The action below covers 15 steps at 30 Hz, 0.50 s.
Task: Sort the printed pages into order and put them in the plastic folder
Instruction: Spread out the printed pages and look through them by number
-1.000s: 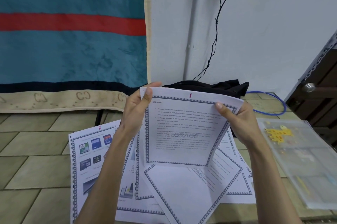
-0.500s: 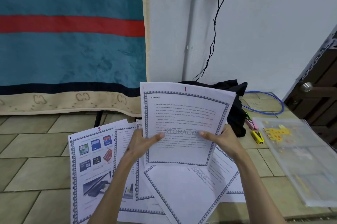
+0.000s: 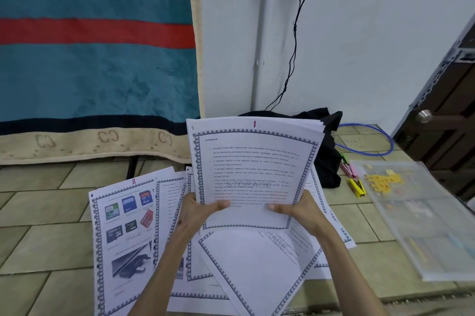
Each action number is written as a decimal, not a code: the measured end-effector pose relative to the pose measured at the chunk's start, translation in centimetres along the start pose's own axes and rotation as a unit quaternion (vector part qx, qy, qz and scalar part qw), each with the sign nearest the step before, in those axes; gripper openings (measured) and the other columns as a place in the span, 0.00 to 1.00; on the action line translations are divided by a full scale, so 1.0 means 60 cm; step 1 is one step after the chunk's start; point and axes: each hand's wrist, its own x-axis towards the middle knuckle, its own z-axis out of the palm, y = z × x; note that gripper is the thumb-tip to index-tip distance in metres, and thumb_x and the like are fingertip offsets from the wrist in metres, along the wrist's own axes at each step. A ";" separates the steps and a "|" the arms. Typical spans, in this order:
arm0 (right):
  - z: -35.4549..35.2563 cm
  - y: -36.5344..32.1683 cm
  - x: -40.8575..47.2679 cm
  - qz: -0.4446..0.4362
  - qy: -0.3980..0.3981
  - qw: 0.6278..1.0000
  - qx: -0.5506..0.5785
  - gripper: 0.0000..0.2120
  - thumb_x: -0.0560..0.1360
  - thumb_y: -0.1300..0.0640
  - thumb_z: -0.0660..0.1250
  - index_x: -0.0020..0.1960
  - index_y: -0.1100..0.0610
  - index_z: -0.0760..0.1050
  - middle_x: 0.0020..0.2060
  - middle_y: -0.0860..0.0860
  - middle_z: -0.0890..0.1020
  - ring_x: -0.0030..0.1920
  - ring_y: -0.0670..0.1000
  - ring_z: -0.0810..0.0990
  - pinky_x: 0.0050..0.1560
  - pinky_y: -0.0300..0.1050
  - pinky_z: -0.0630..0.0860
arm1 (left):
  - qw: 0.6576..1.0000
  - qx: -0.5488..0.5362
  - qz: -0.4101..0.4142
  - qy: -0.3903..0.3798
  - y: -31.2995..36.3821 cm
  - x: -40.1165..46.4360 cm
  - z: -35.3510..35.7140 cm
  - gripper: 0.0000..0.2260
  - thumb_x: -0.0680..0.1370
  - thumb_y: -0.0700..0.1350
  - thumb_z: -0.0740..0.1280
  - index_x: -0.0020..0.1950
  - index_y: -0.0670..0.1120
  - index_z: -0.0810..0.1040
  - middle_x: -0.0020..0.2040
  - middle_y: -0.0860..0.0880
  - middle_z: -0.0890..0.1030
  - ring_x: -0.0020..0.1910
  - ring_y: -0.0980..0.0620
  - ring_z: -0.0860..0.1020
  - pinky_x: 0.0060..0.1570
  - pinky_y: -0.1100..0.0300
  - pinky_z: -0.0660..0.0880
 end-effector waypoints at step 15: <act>0.012 0.039 -0.002 0.018 0.046 0.999 0.002 0.20 0.62 0.64 0.79 0.50 0.50 0.79 0.42 0.41 0.85 0.44 0.40 0.84 0.40 0.32 0.78 | 0.997 0.042 -0.056 -0.012 -0.045 -0.008 0.002 0.17 0.63 0.40 0.79 0.45 0.50 0.76 0.40 0.59 0.81 0.48 0.54 0.80 0.52 0.61 0.76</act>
